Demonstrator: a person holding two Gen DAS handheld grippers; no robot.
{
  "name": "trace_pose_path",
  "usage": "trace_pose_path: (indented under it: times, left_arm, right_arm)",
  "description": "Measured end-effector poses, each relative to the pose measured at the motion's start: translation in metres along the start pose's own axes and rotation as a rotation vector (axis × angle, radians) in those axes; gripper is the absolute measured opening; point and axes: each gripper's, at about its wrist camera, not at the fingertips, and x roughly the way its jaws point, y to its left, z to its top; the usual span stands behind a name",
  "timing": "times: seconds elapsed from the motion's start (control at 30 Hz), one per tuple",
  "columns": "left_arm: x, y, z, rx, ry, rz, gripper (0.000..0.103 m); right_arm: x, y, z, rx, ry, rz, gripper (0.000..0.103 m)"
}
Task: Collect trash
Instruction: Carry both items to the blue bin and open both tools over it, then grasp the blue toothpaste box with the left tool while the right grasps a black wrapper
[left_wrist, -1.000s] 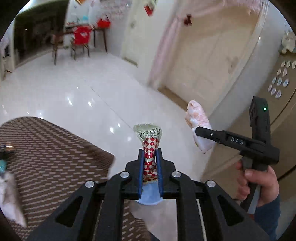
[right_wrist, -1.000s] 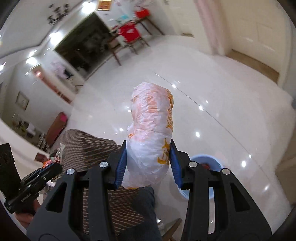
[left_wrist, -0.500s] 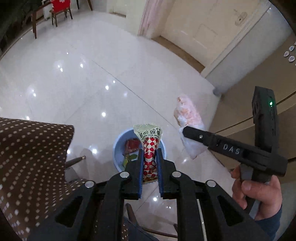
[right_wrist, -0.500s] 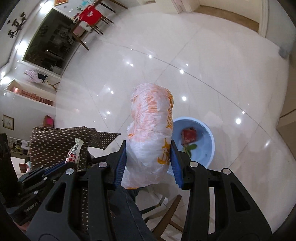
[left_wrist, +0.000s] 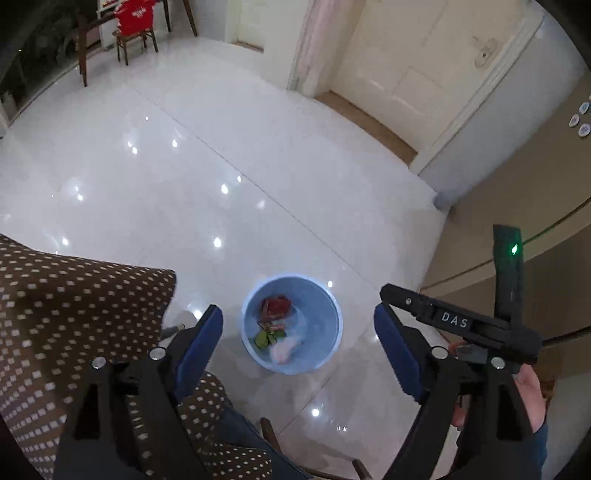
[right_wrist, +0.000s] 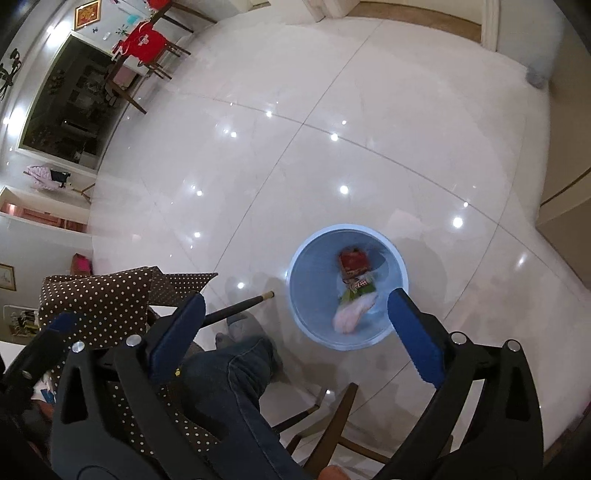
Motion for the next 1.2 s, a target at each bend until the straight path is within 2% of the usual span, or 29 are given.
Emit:
trace_pose_path:
  times: [0.2, 0.47, 0.73, 0.93, 1.07, 1.2]
  left_arm:
    - [-0.043, 0.008, -0.006, -0.004, -0.105, 0.018, 0.086]
    - [-0.108, 0.023, -0.022, -0.007, -0.253, 0.056, 0.087]
    - [-0.16, 0.052, -0.046, -0.055, -0.366, 0.092, 0.089]
    - [-0.193, 0.083, -0.076, -0.1, -0.423, 0.153, 0.089]
    - [-0.22, 0.11, -0.101, -0.152, -0.465, 0.202, 0.089]
    - [-0.242, 0.136, -0.127, -0.203, -0.495, 0.258, 0.089]
  right_arm:
    - [-0.011, 0.012, -0.004, -0.026, -0.032, -0.008, 0.097]
    - [-0.051, 0.071, -0.012, -0.122, -0.123, 0.024, 0.097]
    - [-0.116, 0.159, -0.03, -0.3, -0.349, 0.14, 0.097]
    - [-0.122, 0.226, -0.056, -0.461, -0.296, 0.19, 0.097]
    - [-0.115, 0.266, -0.077, -0.521, -0.239, 0.237, 0.097]
    - [-0.108, 0.308, -0.101, -0.615, -0.224, 0.254, 0.097]
